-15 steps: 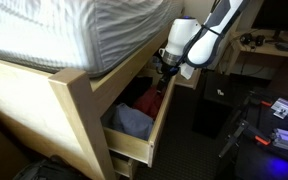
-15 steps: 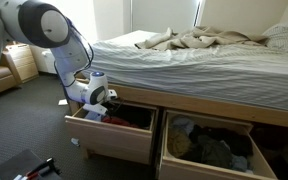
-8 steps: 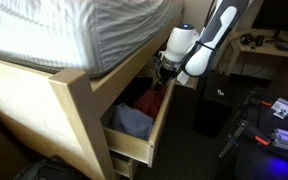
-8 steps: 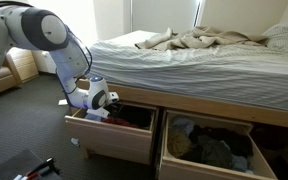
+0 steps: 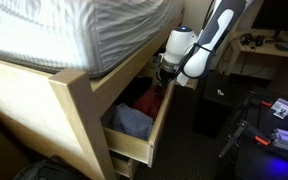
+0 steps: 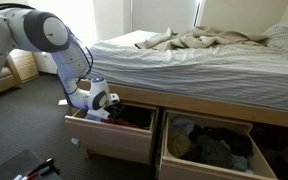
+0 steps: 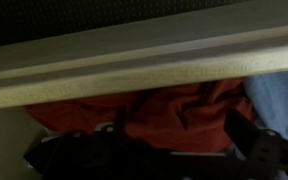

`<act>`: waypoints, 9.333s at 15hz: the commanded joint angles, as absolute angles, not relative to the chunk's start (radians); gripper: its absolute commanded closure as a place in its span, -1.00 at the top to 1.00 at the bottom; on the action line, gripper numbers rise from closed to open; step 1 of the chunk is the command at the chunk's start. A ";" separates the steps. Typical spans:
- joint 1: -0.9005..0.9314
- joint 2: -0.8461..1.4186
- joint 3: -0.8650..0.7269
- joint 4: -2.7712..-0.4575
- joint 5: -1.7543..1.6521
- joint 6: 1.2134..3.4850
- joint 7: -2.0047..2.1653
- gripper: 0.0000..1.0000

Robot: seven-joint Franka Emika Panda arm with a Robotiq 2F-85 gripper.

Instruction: Pick up the orange cloth from the first drawer, put it in the second drawer on the right and close the second drawer.

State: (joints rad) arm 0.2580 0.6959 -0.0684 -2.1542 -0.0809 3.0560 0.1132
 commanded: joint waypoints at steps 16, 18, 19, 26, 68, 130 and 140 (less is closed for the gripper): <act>0.217 0.805 -0.031 -2.043 -0.029 3.048 0.108 1.00; 0.182 0.802 -0.004 -2.035 -0.021 3.038 0.100 0.47; 0.171 0.802 0.003 -2.032 -0.020 3.042 0.097 0.36; 0.113 0.783 0.053 -2.046 -0.019 3.076 0.089 -0.65; -0.526 0.170 0.068 -1.739 0.130 3.381 0.425 -0.99; -0.464 0.912 -0.269 -1.513 0.221 2.993 0.323 1.00; -0.242 0.953 -0.699 -1.572 0.062 2.813 0.391 1.00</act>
